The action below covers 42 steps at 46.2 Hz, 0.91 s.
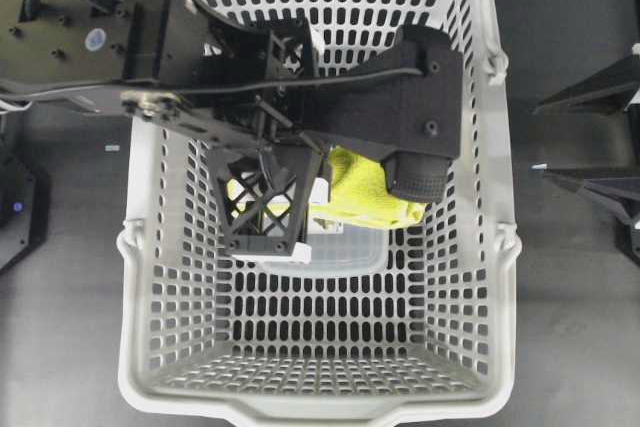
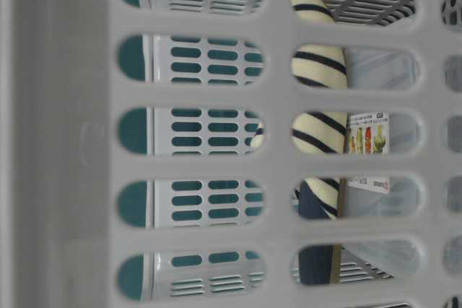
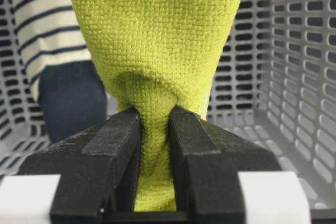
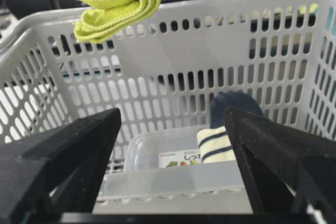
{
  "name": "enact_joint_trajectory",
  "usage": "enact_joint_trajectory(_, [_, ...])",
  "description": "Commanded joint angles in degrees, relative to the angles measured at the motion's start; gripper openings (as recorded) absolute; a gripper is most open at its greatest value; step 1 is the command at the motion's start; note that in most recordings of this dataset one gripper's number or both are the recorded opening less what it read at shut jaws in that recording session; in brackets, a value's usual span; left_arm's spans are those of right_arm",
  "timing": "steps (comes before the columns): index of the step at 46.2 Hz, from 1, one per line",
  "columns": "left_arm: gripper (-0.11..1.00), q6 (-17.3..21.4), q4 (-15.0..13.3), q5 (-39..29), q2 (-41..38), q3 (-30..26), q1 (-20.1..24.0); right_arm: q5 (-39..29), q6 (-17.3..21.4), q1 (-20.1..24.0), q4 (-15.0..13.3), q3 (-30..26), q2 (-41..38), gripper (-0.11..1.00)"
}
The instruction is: Pick up the yellow cloth from the shopping basket with the left arm.
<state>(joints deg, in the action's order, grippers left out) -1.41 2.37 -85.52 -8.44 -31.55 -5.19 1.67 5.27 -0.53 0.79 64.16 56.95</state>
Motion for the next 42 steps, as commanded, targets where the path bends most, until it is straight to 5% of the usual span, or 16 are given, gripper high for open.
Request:
enact_joint_trajectory(1, [0.14, -0.1, 0.2, 0.3, 1.1, -1.0, 0.2, 0.6, 0.1, 0.1, 0.3, -0.6, -0.3, 0.76])
enact_joint_trajectory(42, [0.14, 0.0, 0.2, -0.2, 1.0, -1.0, 0.4, 0.6, 0.4, 0.1, 0.3, -0.6, 0.4, 0.76])
